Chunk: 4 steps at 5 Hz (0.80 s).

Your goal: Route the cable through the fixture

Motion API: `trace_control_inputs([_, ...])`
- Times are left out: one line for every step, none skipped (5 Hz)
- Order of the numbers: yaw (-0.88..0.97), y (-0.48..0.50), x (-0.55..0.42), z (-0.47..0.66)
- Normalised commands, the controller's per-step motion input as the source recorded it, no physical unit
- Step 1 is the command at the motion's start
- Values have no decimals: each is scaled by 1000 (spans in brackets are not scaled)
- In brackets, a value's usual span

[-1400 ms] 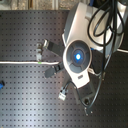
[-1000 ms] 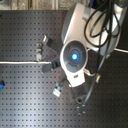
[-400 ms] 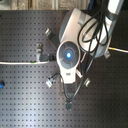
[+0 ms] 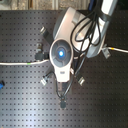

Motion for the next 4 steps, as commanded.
trace_control_inputs([0, 2, -236, 455])
trace_control_inputs([0, -12, 1, 28])
trace_control_inputs([49, -5, -263, 101])
trace_control_inputs([3, 27, -156, 272])
